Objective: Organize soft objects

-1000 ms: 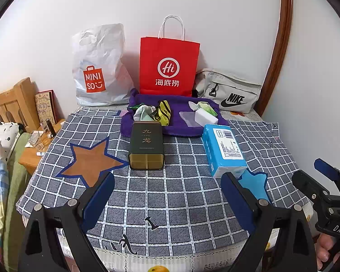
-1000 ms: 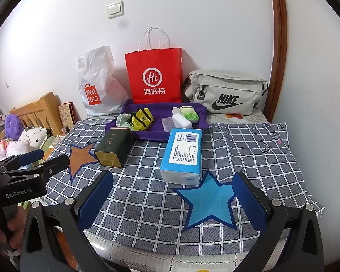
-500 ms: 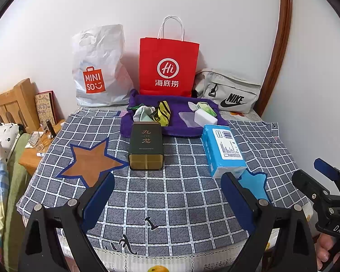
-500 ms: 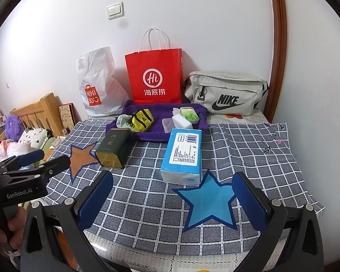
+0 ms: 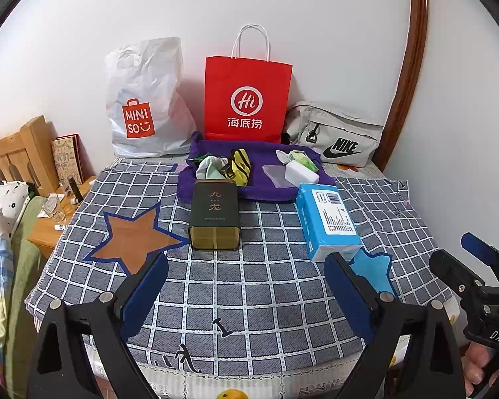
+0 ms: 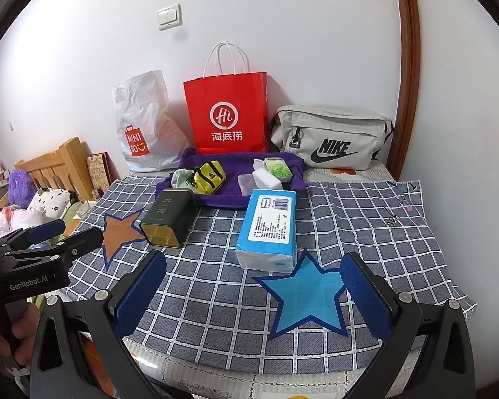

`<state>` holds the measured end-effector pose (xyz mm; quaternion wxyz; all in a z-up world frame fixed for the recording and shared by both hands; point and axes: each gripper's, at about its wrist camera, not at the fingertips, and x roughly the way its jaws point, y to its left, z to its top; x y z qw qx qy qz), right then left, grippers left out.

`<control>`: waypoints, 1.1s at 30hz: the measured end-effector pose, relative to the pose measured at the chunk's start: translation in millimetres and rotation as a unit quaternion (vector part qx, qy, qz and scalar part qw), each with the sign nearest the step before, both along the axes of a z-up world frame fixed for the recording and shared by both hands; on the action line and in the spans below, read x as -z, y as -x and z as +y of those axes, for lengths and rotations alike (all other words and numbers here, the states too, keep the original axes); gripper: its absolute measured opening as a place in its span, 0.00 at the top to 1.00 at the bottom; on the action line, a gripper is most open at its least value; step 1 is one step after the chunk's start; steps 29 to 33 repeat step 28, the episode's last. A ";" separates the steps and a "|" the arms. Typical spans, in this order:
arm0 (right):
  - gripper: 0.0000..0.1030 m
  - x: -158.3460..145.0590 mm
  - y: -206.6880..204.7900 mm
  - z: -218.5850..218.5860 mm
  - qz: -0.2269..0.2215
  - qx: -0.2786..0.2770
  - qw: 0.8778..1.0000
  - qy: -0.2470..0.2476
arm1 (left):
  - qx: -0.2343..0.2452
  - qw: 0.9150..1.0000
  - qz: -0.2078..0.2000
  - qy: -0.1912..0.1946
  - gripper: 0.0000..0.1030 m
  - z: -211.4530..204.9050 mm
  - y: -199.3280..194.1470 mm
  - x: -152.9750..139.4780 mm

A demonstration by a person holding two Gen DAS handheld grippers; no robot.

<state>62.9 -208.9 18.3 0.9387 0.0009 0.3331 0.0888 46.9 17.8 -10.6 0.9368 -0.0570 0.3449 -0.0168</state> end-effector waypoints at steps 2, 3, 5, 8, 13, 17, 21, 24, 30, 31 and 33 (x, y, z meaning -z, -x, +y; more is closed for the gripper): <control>0.00 0.0 0.0 0.0 0.000 -0.001 1.000 0.000 | 0.000 1.000 0.001 0.000 0.08 -0.2 0.2 -0.5; 0.00 -0.3 -0.2 0.4 0.000 -0.001 1.000 0.000 | 0.000 1.000 0.000 0.000 0.08 0.1 0.1 0.1; 0.00 0.0 0.2 0.2 0.000 0.000 1.000 0.000 | 0.000 1.000 0.000 0.000 0.08 -0.1 0.5 -0.7; 0.00 0.1 0.3 0.3 0.000 0.001 1.000 0.000 | 0.001 1.000 0.000 0.000 0.08 1.0 -0.1 -1.0; 0.00 -0.3 0.2 0.7 -0.001 0.000 1.000 0.000 | 0.001 1.000 -0.001 0.001 0.08 1.0 0.1 -0.8; 0.00 0.0 0.8 0.7 0.000 0.001 1.000 -0.001 | 0.001 1.000 -0.002 -0.001 0.08 0.4 0.9 -1.2; 0.00 0.0 1.0 0.7 0.000 0.001 1.000 0.000 | 0.001 1.000 -0.003 -0.001 0.08 2.0 1.1 -3.6; 0.00 0.2 1.1 0.6 -0.001 0.000 1.000 0.000 | 0.001 1.000 -0.001 -0.001 0.08 2.9 0.5 -4.2; 0.00 0.6 1.0 1.0 0.000 -0.003 1.000 0.000 | 0.001 1.000 -0.002 0.000 0.08 6.5 -2.3 -7.1; 0.00 0.6 1.0 1.0 0.000 -0.003 1.000 0.000 | 0.001 1.000 -0.002 0.000 0.08 6.5 -2.3 -7.1; 0.00 0.6 1.0 1.0 0.000 -0.003 1.000 0.000 | 0.001 1.000 -0.002 0.000 0.08 6.5 -2.3 -7.1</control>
